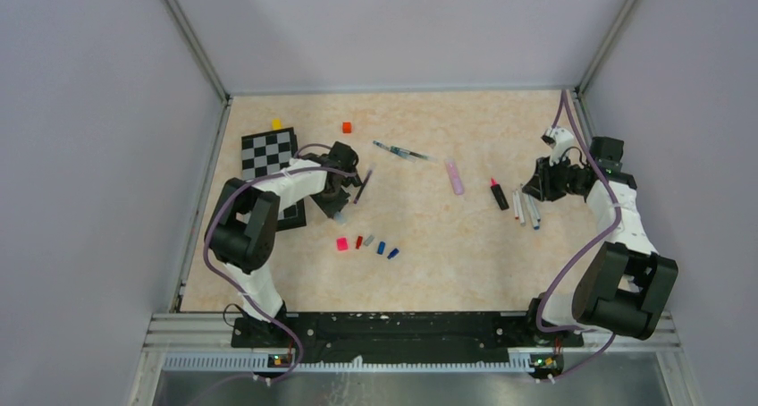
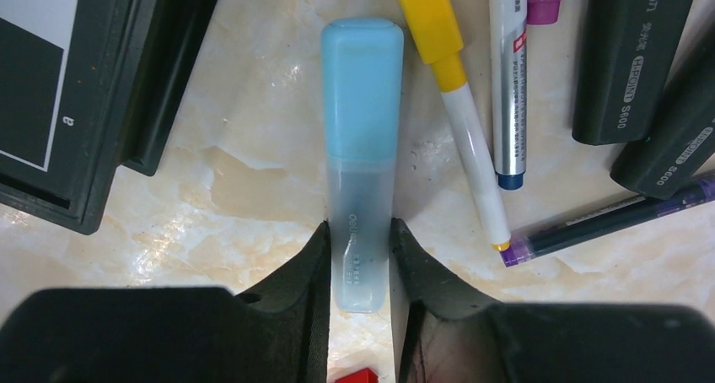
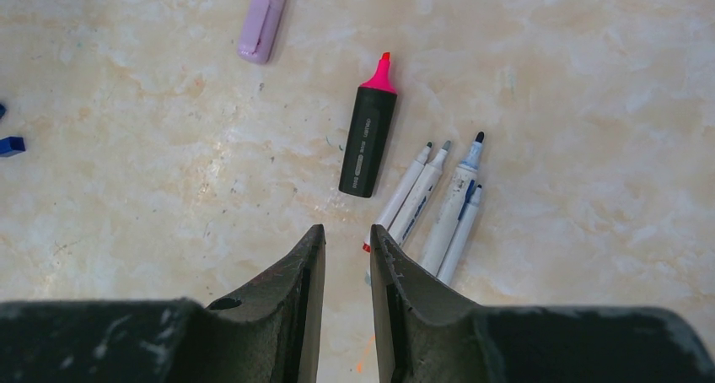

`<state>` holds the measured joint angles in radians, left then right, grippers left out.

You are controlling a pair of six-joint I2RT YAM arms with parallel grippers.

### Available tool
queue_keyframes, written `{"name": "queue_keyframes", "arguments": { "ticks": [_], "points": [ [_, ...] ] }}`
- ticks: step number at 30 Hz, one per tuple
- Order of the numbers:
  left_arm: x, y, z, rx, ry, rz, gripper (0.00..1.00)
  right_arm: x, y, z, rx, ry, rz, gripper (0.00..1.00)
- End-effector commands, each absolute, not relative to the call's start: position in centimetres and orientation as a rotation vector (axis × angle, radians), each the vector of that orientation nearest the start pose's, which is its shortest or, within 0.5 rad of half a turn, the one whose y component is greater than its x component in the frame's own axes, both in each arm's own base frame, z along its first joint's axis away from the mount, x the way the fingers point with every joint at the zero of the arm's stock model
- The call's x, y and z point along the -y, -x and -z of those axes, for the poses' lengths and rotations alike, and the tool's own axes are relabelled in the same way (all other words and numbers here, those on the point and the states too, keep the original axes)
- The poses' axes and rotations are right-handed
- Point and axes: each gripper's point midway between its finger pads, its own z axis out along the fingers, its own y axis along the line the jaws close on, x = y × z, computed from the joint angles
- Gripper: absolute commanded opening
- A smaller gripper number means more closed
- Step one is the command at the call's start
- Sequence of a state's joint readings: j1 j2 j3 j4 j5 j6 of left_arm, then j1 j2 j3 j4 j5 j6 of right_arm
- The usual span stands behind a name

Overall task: Open the pen caps
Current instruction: Pick up the pen from the center of the board.

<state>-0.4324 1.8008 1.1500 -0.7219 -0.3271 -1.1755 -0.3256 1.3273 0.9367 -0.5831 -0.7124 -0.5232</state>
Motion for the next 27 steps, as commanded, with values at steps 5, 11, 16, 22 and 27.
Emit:
{"name": "queue_keyframes", "arguments": {
  "ticks": [5, 11, 16, 22, 27],
  "points": [
    [12.6, -32.0, -1.0, -2.575, 1.054, -0.044, 0.18, 0.3, -31.7, -14.3, -2.19, 0.509, -0.464, 0.25],
    [11.9, -32.5, -3.9, -2.506, 0.991, -0.012, 0.14, 0.3, -31.6, -14.3, -2.189, 0.51, -0.465, 0.25],
    [12.5, -33.1, -7.1, -2.461, 0.837, 0.118, 0.1, 0.1, -31.6, -14.4, -2.184, 0.515, -0.471, 0.25],
    [16.6, -33.0, -12.3, -2.329, 0.469, 0.548, 0.0, -0.7, -31.1, -14.9, -2.15, 0.562, -0.512, 0.25],
    [21.7, -29.6, -16.9, -2.085, 0.061, 1.017, 0.0, -3.8, -29.2, -16.4, -2.014, 0.687, -0.685, 0.26]
  ]
}}
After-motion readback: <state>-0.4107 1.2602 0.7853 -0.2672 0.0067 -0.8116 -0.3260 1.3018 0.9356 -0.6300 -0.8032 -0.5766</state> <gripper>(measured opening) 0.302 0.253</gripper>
